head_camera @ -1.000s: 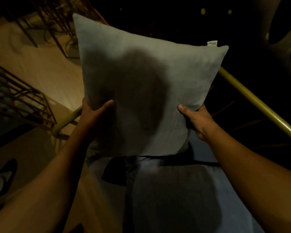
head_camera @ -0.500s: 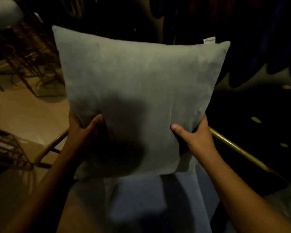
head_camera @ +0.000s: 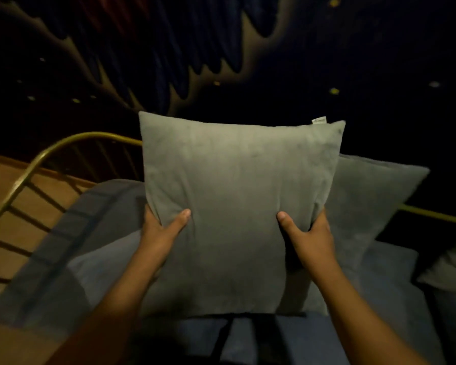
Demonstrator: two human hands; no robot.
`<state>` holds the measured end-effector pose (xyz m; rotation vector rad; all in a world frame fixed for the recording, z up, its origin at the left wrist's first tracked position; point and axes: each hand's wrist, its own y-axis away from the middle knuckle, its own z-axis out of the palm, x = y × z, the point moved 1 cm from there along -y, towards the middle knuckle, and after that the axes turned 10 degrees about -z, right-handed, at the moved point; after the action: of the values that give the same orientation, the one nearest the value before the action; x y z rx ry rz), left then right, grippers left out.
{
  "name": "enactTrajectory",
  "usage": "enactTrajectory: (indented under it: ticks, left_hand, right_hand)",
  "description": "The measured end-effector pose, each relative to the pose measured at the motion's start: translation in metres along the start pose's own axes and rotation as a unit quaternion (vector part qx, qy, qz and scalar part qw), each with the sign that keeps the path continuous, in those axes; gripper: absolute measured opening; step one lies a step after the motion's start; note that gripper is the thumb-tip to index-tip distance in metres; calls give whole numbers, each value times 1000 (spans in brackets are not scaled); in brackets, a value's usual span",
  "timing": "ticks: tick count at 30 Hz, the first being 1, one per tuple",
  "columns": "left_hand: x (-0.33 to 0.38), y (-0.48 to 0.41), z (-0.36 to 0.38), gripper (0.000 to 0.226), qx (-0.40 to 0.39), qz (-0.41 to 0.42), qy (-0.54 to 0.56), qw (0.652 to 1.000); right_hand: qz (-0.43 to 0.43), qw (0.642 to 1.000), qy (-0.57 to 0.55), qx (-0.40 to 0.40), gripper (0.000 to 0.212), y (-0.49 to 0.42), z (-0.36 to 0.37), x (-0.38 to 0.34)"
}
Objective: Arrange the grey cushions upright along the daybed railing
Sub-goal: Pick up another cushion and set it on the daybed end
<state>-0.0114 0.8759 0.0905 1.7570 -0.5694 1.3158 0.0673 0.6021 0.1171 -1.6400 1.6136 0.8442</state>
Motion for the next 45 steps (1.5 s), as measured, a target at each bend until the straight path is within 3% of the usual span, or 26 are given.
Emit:
enactTrajectory:
  ticks: [4,8,11,14,17,21,23,25,30,34,37,41,45]
  left_hand:
    - [-11,37,80,110,-75,-2,-54,996]
    - [-31,58,145,120,-133,9,-126,983]
    - [-67,58,184,124,-168,-24,-217,961]
    - [-84,65,210,131,-181,-53,-310,932]
    - [-94,53,213,124,-157,-52,-321,933]
    - [-59,59,189,77,-162,17,-335,928]
    - [-42,56,167,43,-106,30,-332,937]
    - [-38,43,137,33,-57,27,-318,946]
    - [-43,21,52,34,-40,-15,-296,954]
    - [-67,-15,-22,36,7,-100,-276,956]
    - [-92,-37,-67,29,51,-137,-296,944]
    - [-144,-70,-112,43,84,-235,-256,934]
    - [-199,-82,-142,69,121,-343,-213,907]
  right_hand:
    - [47,995,25,79,105,22,-79,48]
    - [88,989,57,105,110,38,-135,95]
    - [99,990,80,55,103,42,-145,126]
    - [106,984,125,-76,100,48,-132,144]
    - [115,980,151,-59,101,50,-122,146]
    - [73,983,164,-19,83,46,-111,122]
    - [8,986,165,-32,64,42,-99,103]
    - [-85,983,156,-55,50,40,-77,77]
    - [-188,948,126,-224,43,31,24,22]
    - [-162,904,160,-361,47,13,115,5]
    - [-152,880,191,-409,44,-3,173,3]
    - [-123,863,205,-446,38,-24,237,17]
    - [-55,865,207,-455,59,-39,289,49]
